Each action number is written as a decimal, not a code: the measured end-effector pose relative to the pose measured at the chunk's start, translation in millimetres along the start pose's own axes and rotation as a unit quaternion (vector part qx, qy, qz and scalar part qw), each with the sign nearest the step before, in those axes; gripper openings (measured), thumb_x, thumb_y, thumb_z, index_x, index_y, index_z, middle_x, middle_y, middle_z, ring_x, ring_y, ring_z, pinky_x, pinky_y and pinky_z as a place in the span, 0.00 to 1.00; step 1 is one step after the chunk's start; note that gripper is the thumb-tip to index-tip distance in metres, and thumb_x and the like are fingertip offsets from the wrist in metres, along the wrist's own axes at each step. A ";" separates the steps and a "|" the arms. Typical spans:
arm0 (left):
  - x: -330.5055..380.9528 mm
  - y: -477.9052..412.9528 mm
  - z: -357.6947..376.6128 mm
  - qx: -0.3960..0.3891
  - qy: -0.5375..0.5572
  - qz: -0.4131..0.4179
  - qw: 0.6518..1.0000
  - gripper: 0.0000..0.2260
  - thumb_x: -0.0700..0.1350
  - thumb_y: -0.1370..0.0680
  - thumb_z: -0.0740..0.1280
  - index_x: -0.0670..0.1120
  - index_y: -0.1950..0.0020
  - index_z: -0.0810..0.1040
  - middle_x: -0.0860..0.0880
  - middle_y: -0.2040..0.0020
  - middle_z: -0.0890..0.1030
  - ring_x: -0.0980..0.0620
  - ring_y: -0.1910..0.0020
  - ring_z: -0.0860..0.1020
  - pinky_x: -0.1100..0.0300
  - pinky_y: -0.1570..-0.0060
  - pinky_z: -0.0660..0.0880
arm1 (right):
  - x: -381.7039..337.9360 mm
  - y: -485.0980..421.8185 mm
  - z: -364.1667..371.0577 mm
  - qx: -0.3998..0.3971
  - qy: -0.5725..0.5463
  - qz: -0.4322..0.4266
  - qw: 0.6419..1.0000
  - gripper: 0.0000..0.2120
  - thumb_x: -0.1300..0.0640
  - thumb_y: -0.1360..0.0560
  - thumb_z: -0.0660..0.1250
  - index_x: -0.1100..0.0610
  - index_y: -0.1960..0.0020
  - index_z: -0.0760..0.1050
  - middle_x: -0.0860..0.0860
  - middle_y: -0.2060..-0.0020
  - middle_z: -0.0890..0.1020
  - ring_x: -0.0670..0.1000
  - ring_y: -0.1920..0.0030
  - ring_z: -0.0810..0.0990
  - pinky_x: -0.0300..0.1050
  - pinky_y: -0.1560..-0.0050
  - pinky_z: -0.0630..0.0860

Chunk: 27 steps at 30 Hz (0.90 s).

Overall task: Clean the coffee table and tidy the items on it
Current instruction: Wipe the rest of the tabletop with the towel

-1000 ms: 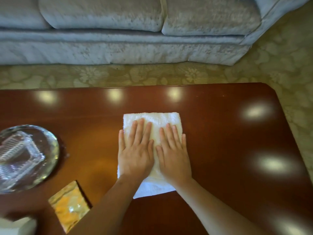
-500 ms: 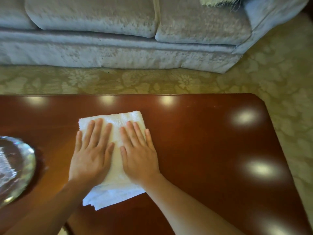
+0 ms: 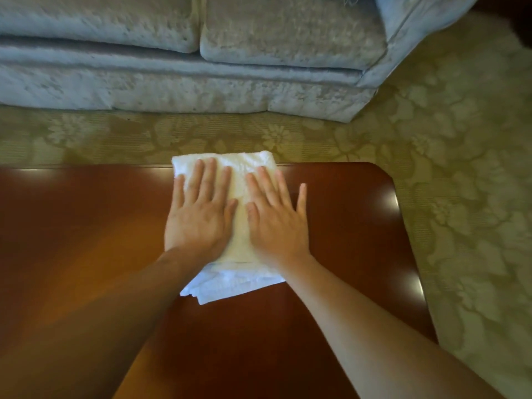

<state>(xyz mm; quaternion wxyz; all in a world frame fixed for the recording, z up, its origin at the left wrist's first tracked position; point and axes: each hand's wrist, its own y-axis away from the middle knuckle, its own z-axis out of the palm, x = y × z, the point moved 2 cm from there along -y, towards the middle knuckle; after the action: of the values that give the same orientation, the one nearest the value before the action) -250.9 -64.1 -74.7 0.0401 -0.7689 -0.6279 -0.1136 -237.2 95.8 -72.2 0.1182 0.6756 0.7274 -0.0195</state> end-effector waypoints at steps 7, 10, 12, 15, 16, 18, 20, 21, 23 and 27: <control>174.7 -50.1 39.7 -0.013 -0.010 0.075 0.997 0.29 0.58 0.14 0.37 0.49 0.14 0.40 0.45 0.13 0.42 0.45 0.15 0.39 0.41 0.17 0.39 | 173.5 28.7 -30.4 0.010 0.022 0.101 0.995 0.28 0.42 0.14 0.36 0.41 0.14 0.41 0.41 0.14 0.43 0.51 0.14 0.39 0.69 0.17 0.44; 244.0 -58.6 57.3 -0.016 -0.008 0.118 0.993 0.29 0.58 0.14 0.39 0.49 0.14 0.43 0.45 0.13 0.43 0.44 0.14 0.40 0.40 0.18 0.40 | 239.1 52.2 -42.2 0.012 0.023 0.137 0.990 0.30 0.41 0.16 0.33 0.42 0.14 0.42 0.41 0.14 0.42 0.49 0.15 0.37 0.69 0.17 0.43; 268.5 -58.9 63.8 -0.026 -0.016 0.132 0.991 0.29 0.57 0.14 0.39 0.49 0.14 0.43 0.45 0.13 0.43 0.44 0.14 0.40 0.41 0.18 0.40 | 261.2 65.1 -44.3 0.011 0.028 0.153 0.988 0.31 0.41 0.17 0.32 0.44 0.14 0.42 0.42 0.14 0.44 0.50 0.15 0.38 0.68 0.17 0.42; 279.3 -49.2 67.6 -0.037 -0.023 0.147 0.988 0.28 0.57 0.13 0.40 0.49 0.14 0.44 0.45 0.13 0.43 0.45 0.14 0.40 0.41 0.17 0.41 | 261.4 82.9 -41.5 0.013 0.012 0.168 0.986 0.33 0.41 0.17 0.31 0.46 0.14 0.42 0.48 0.13 0.45 0.53 0.14 0.39 0.66 0.16 0.44; 279.3 -41.7 67.2 -0.036 -0.020 0.153 0.987 0.28 0.57 0.13 0.41 0.49 0.13 0.44 0.45 0.13 0.44 0.45 0.14 0.40 0.41 0.17 0.42 | 256.6 90.9 -39.9 0.019 0.006 0.168 0.986 0.33 0.41 0.17 0.32 0.48 0.14 0.43 0.50 0.13 0.46 0.54 0.14 0.40 0.66 0.16 0.45; 276.7 -21.8 66.0 -0.032 -0.013 0.163 0.986 0.28 0.56 0.13 0.42 0.48 0.14 0.45 0.45 0.13 0.45 0.45 0.14 0.41 0.41 0.17 0.43 | 246.2 113.0 -36.9 0.029 0.006 0.167 0.986 0.33 0.43 0.16 0.34 0.52 0.13 0.46 0.53 0.13 0.48 0.57 0.14 0.43 0.67 0.17 0.50; 271.9 6.5 63.7 -0.041 0.002 0.173 0.984 0.28 0.56 0.12 0.43 0.48 0.13 0.46 0.45 0.13 0.45 0.45 0.14 0.41 0.41 0.17 0.43 | 233.9 144.2 -30.8 0.036 0.014 0.165 0.986 0.31 0.46 0.15 0.38 0.55 0.14 0.49 0.56 0.14 0.51 0.60 0.14 0.48 0.69 0.18 0.56; 269.5 24.6 62.1 -0.047 0.006 0.178 0.983 0.28 0.55 0.12 0.44 0.48 0.13 0.46 0.45 0.13 0.45 0.45 0.14 0.41 0.41 0.17 0.43 | 224.9 162.3 -25.8 0.044 0.019 0.161 0.986 0.30 0.47 0.14 0.41 0.57 0.14 0.51 0.58 0.14 0.52 0.61 0.15 0.50 0.70 0.20 0.59; 260.8 67.4 61.8 -0.057 0.014 0.180 0.982 0.28 0.54 0.12 0.47 0.48 0.13 0.48 0.45 0.13 0.46 0.45 0.14 0.41 0.41 0.17 0.44 | 200.2 201.1 -10.5 0.075 0.031 0.148 0.986 0.29 0.50 0.14 0.45 0.60 0.15 0.55 0.60 0.16 0.56 0.63 0.16 0.55 0.72 0.24 0.65; 206.1 184.6 62.9 -0.046 0.014 0.157 0.986 0.27 0.54 0.15 0.54 0.50 0.15 0.62 0.45 0.14 0.56 0.44 0.15 0.57 0.41 0.21 0.56 | 131.3 285.7 16.0 0.122 0.087 0.119 0.982 0.30 0.47 0.13 0.40 0.59 0.18 0.63 0.53 0.14 0.53 0.54 0.14 0.50 0.66 0.21 0.59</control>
<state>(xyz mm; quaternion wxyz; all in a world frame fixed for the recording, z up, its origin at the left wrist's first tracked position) -24.9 107.5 -74.5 0.0308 -0.8570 -0.4932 -0.1459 39.6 245.9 -76.2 -0.0272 0.7659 0.6414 -0.0351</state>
